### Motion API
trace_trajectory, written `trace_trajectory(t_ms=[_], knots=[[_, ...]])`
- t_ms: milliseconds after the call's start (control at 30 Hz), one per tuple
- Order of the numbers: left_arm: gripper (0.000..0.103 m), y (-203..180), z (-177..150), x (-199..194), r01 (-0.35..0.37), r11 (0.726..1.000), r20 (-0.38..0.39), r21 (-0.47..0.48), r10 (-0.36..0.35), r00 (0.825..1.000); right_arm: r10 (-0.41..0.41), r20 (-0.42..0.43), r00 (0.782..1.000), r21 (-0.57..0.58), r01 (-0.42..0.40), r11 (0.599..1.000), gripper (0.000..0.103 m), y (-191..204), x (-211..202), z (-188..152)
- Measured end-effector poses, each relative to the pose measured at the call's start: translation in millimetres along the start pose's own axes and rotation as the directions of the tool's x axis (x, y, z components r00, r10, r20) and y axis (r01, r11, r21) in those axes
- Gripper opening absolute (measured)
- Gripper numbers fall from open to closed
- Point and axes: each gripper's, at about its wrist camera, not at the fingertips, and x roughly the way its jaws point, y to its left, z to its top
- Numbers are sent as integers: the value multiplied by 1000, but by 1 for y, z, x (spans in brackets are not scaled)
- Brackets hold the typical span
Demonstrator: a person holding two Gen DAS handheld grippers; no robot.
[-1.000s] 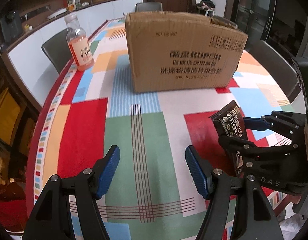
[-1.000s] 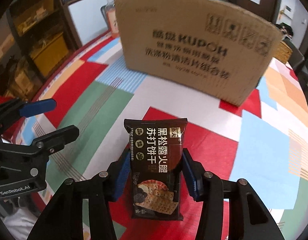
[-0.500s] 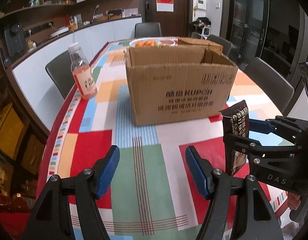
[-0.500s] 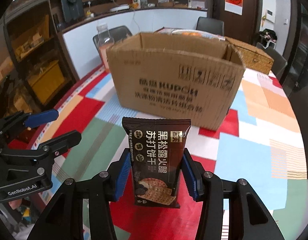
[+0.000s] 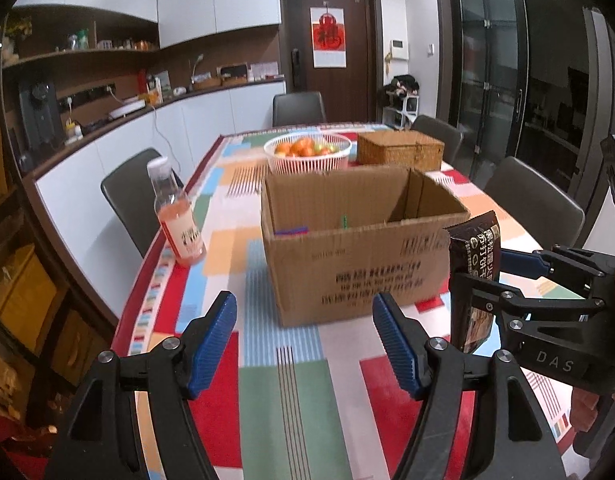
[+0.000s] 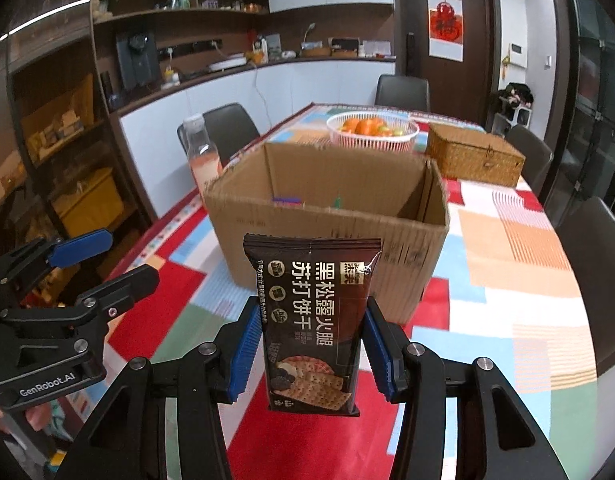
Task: Organize snacks
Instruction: 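Carry the cracker pack over the box and open the right tool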
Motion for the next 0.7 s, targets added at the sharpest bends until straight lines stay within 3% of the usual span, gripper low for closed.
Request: trace_trajectory(t_ms=[400, 700], knots=[[76, 2, 35, 3, -26, 999, 71, 18, 25, 997, -33, 109, 993, 19, 31, 999, 50, -10, -9, 45], [84, 17, 66, 14, -33, 999, 104, -20, 35, 994, -51, 173, 984, 9, 50, 999, 50, -8, -5, 79]])
